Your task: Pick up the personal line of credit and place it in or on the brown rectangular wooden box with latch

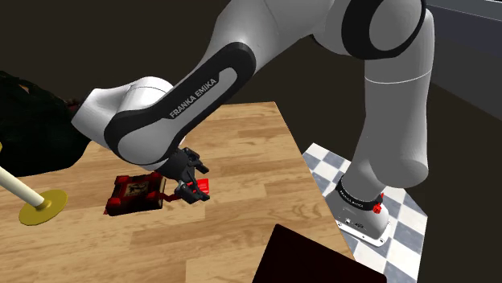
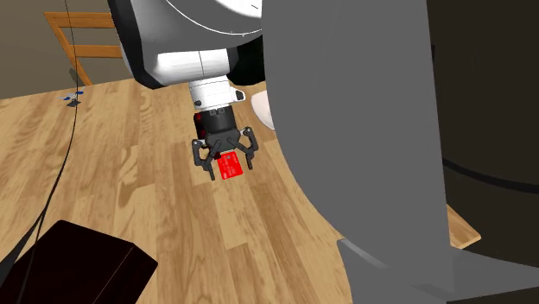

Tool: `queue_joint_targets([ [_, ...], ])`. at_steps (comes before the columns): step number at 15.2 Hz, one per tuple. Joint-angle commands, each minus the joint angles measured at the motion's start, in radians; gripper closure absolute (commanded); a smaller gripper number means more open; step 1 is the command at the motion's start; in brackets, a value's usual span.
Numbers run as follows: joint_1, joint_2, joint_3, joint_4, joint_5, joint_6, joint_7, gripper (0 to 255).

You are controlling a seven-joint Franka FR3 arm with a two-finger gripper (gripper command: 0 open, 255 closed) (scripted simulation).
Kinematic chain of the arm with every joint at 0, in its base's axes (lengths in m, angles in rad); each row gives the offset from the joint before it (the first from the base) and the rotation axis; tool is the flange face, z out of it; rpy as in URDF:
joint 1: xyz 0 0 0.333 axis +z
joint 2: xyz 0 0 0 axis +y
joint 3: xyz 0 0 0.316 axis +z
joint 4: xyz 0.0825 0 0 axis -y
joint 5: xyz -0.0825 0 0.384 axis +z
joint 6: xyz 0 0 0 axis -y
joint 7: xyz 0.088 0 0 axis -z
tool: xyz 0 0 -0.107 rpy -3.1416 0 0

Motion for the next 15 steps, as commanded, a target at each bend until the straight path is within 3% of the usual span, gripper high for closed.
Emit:
queue_joint_targets([
  [1, 0.000, 0.000, 0.000, 0.000, 0.000, 0.000, 0.000, 0],
  [2, 0.000, 0.000, 0.000, 0.000, 0.000, 0.000, 0.000, 255],
  [11, 0.000, 0.000, 0.000, 0.000, 0.000, 0.000, 0.000, 255],
  [15, -0.003, -0.026, 0.005, 0.021, 0.010, -0.044, -0.008, 255],
])
